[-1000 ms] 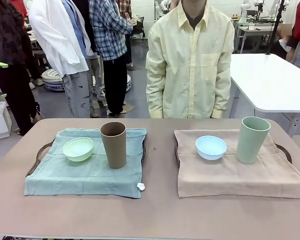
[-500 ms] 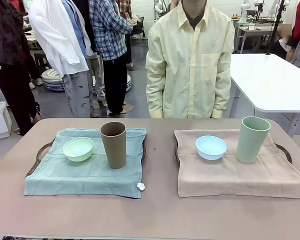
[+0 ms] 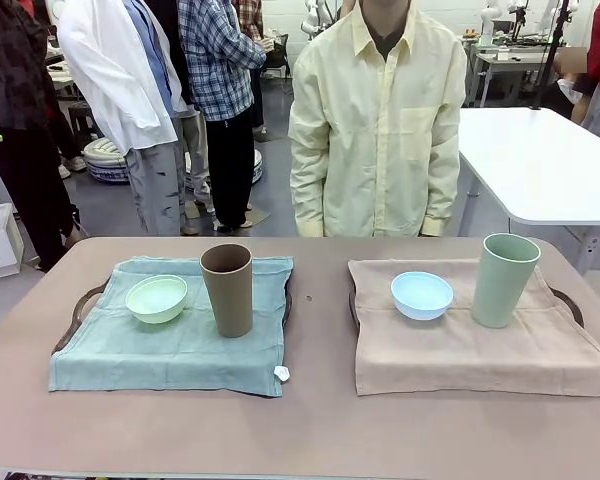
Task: Set up a tray with a mat and arrange the tableware.
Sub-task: Place the Picnic Bowl and Reusable plastic cup back onto the Handle tray in front of the human's position.
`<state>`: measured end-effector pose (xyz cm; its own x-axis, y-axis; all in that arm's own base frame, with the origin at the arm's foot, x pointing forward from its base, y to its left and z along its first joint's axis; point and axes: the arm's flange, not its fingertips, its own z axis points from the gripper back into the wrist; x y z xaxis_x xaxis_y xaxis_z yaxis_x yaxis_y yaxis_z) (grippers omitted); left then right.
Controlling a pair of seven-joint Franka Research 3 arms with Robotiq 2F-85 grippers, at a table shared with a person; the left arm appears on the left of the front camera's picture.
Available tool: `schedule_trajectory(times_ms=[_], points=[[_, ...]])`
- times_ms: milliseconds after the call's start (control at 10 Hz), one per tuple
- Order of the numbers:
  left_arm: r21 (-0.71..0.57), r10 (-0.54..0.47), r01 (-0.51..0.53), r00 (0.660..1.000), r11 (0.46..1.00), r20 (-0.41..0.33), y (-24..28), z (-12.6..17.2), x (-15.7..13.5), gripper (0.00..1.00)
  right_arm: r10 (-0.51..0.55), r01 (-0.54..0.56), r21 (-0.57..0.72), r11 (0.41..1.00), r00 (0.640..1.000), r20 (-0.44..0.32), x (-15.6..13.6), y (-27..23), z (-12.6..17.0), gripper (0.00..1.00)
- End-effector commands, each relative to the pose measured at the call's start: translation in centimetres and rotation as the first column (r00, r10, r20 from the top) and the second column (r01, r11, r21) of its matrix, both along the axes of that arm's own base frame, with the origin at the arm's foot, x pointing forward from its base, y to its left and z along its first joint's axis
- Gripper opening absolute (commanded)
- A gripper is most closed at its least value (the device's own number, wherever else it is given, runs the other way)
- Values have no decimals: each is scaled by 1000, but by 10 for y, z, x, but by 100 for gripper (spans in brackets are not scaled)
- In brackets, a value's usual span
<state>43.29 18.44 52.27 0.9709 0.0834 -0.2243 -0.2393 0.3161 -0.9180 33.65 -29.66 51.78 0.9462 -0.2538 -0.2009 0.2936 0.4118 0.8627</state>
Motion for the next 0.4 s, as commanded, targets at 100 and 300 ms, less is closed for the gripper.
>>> schedule_trajectory(times_ms=[100,300], points=[[-10,-5,5,1000,1000,-2,2,1,-3,93,1,-1,9,1000,1000,-3,-2,0,-1,100],[-10,-5,5,1000,1000,-2,2,1,-3,93,1,-1,9,1000,1000,-3,-2,0,-1,100]])
